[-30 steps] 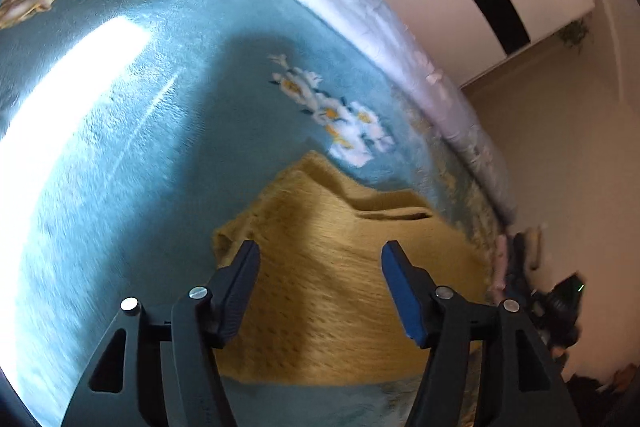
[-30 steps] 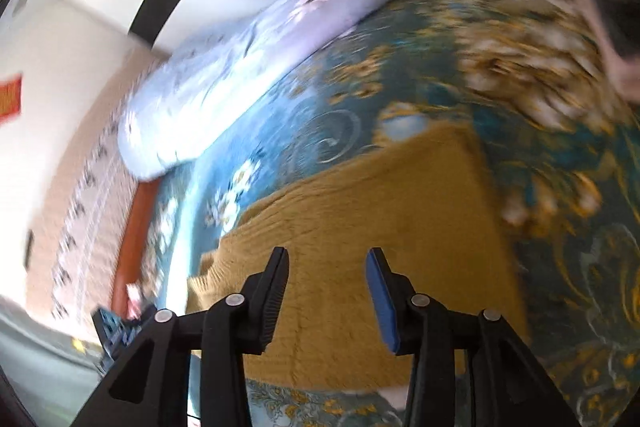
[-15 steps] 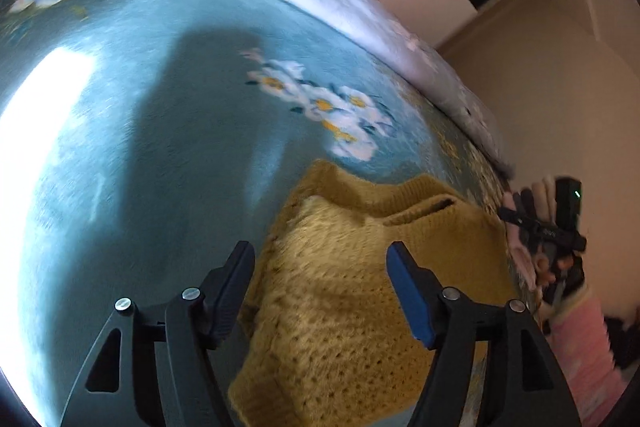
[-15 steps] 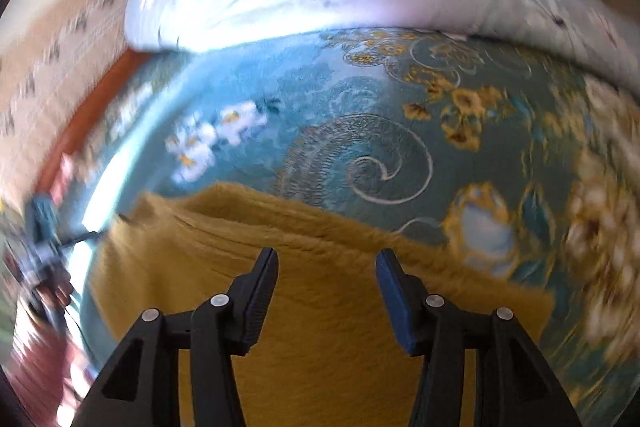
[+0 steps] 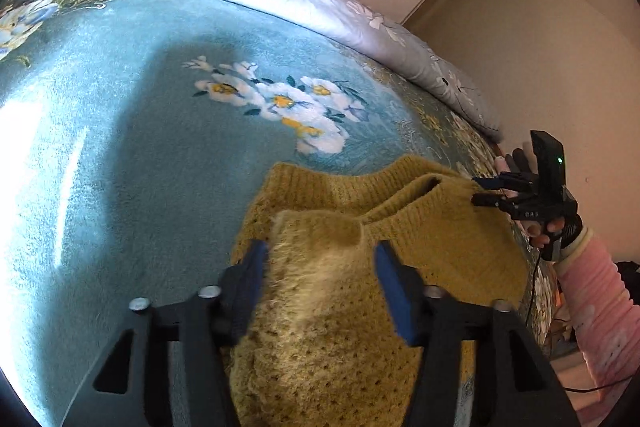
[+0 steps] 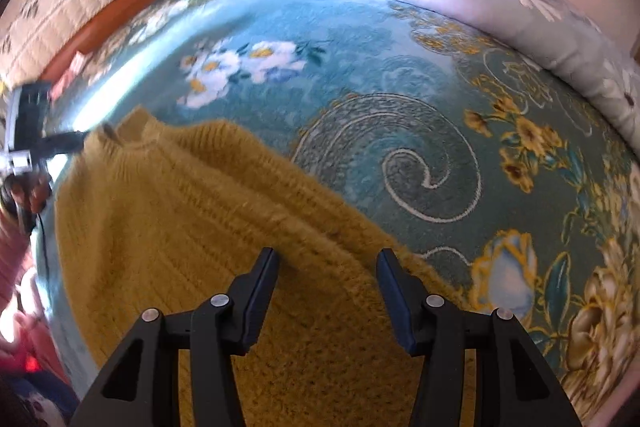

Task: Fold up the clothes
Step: 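Smooth the folded yellow sweater flat with both grippers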

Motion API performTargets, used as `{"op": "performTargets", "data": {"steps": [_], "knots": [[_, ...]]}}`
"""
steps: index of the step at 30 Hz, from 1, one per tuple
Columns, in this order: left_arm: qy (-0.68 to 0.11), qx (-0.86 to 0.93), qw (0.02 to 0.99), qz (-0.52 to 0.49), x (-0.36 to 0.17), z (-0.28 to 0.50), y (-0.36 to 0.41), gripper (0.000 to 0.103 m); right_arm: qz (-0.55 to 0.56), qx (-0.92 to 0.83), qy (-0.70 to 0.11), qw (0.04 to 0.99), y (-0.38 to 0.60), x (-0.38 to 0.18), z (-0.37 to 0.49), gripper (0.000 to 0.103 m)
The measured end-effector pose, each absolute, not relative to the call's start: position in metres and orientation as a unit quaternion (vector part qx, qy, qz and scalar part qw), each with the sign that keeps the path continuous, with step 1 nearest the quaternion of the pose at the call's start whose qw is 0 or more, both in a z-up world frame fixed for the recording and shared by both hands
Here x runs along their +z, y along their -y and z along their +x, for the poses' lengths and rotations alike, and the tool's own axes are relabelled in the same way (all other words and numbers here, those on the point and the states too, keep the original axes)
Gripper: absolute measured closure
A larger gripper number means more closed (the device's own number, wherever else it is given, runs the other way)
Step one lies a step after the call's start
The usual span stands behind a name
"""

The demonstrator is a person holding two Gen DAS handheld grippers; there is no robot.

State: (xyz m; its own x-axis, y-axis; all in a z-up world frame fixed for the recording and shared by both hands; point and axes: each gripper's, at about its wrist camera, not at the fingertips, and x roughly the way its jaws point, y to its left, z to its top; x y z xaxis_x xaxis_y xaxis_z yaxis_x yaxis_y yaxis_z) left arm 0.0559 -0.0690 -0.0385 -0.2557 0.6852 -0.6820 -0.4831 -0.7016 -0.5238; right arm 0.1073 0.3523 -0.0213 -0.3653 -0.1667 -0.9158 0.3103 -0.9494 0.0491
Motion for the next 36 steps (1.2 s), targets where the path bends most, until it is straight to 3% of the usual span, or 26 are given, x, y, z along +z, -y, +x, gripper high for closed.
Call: {"op": "performTargets", "data": {"steps": [3,6,9,17,21,24,31,36], "knots": [[0.106,0.786,0.365,-0.487,-0.040,0.057,0.070,0.067,0.545,-0.824,-0.069,0.141,-0.350,-0.019,0.116,0.056],[0.118,0.788,0.356,-0.489,-0.043,0.055,0.075,0.067,0.535,-0.829,-0.076,0.145,-0.349,-0.013,0.128,0.070],[0.123,0.786,0.348,-0.496,-0.047,0.055,0.078,0.058,0.532,-0.830,-0.073,0.148,-0.351,-0.011,0.135,0.078],[0.126,0.781,0.345,-0.506,-0.049,0.056,0.080,0.056,0.524,-0.839,-0.063,0.137,-0.354,-0.013,0.146,0.082],[0.120,0.793,0.320,-0.504,-0.047,0.060,0.080,0.084,0.521,-0.846,-0.049,0.107,-0.351,-0.015,0.147,0.086],[0.106,0.808,0.315,-0.487,-0.037,0.068,0.078,0.088,0.519,-0.849,-0.055,0.087,-0.344,-0.012,0.150,0.089],[0.082,0.825,0.342,-0.443,-0.001,0.073,0.070,0.089,0.476,-0.876,-0.032,0.077,-0.348,0.027,0.146,0.091],[0.097,0.820,0.309,-0.472,-0.023,0.044,0.069,0.089,0.494,-0.868,-0.020,0.048,-0.359,0.014,0.114,0.091]]}}
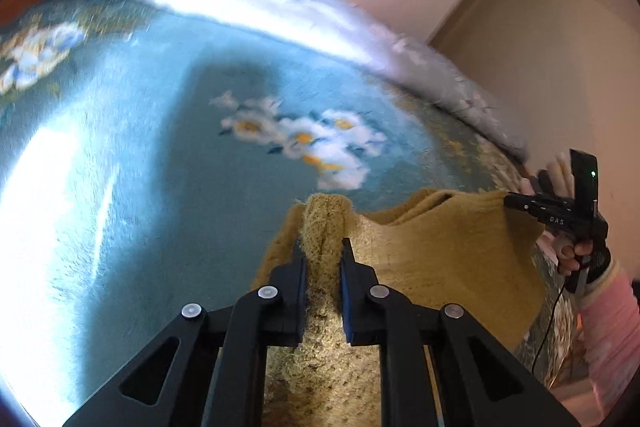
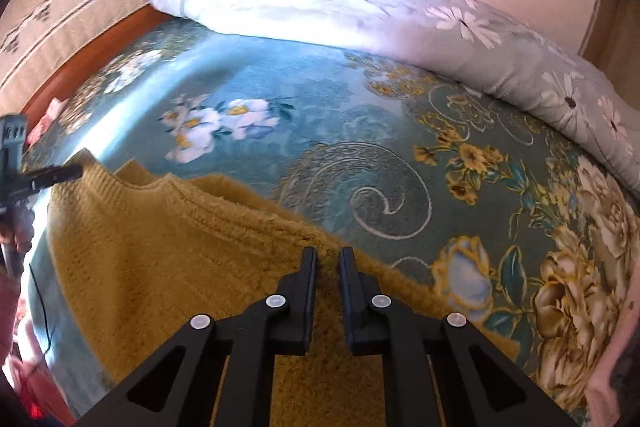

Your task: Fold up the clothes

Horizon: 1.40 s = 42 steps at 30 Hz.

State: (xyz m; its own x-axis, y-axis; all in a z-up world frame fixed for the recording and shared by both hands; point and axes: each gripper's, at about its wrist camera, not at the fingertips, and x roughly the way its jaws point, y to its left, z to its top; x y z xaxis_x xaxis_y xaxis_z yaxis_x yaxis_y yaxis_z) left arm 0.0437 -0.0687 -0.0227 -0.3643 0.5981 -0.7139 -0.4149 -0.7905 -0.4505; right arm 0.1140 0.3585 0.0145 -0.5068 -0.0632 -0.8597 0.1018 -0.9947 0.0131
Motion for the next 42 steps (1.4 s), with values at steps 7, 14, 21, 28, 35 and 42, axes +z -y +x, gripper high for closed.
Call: {"op": "performTargets", "data": {"steps": [7,14,21,28,35,42], "knots": [[0.101,0.809,0.290,-0.501,-0.054,0.035,0.069,0.089,0.524,-0.851,0.036,0.005,-0.390,-0.022,0.092,0.096],[0.132,0.800,0.278,-0.516,-0.052,0.036,0.075,0.081,0.514,-0.855,0.061,-0.013,-0.400,-0.012,0.101,0.096],[0.202,0.807,0.263,-0.489,-0.016,0.060,0.106,0.066,0.428,-0.892,0.143,-0.027,-0.434,0.051,0.156,0.094],[0.314,0.790,0.252,-0.463,-0.015,0.121,0.148,0.057,0.372,-0.892,0.254,-0.035,-0.461,0.061,0.275,0.093],[0.413,0.745,0.204,-0.483,-0.050,0.158,0.167,0.046,0.373,-0.838,0.392,-0.073,-0.480,-0.010,0.381,0.071],[0.464,0.703,0.198,-0.500,-0.085,0.169,0.141,0.034,0.339,-0.804,0.485,-0.054,-0.469,-0.044,0.406,0.048]]}}
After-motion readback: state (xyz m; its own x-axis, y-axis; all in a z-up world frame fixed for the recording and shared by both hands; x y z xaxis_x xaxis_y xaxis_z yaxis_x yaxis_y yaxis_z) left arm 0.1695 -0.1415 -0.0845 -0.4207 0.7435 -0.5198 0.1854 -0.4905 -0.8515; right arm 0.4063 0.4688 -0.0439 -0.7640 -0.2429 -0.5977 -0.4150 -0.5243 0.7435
